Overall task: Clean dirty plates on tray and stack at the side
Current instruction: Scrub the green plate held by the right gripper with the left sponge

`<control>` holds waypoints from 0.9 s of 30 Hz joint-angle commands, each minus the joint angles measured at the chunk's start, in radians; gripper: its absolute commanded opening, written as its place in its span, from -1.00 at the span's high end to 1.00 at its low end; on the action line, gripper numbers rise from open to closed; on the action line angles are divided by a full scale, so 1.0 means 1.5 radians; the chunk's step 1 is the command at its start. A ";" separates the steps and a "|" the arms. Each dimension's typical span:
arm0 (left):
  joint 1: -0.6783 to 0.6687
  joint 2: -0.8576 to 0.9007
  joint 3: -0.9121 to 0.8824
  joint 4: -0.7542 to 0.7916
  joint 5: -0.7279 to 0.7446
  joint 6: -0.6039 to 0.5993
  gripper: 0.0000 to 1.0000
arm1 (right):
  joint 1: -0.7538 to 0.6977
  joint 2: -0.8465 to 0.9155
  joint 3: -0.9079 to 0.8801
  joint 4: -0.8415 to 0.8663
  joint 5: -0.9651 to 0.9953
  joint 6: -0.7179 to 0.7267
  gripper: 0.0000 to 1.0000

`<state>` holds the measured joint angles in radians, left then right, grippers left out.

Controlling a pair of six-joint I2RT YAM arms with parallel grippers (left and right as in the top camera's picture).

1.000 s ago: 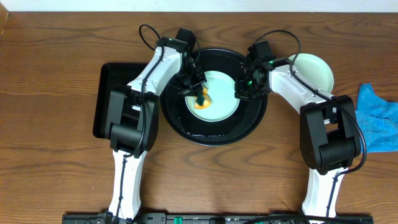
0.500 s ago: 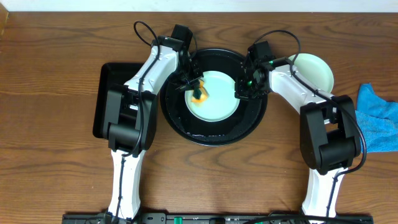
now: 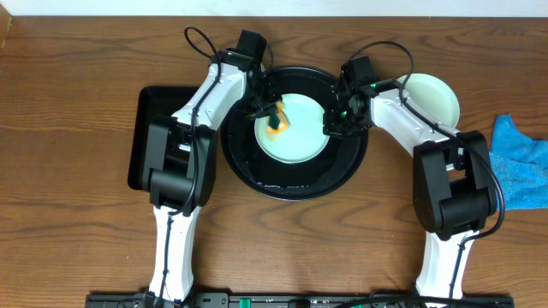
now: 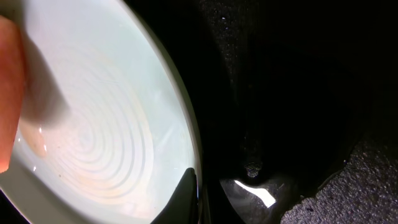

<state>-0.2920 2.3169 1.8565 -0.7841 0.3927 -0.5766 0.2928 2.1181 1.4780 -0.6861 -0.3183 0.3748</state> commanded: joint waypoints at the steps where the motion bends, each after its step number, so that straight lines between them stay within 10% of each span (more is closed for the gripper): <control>1: 0.002 0.001 -0.010 0.014 -0.026 -0.003 0.85 | -0.002 -0.001 -0.004 -0.004 0.005 -0.009 0.98; 18: -0.031 0.005 -0.016 0.085 -0.024 -0.003 0.84 | -0.002 -0.001 -0.004 -0.004 0.005 -0.009 0.98; 27: -0.020 -0.005 0.014 0.145 0.285 0.022 0.85 | -0.002 -0.001 -0.004 -0.004 0.005 -0.009 0.98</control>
<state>-0.3374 2.3173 1.8412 -0.5678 0.6270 -0.5648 0.2928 2.1181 1.4780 -0.6868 -0.3180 0.3744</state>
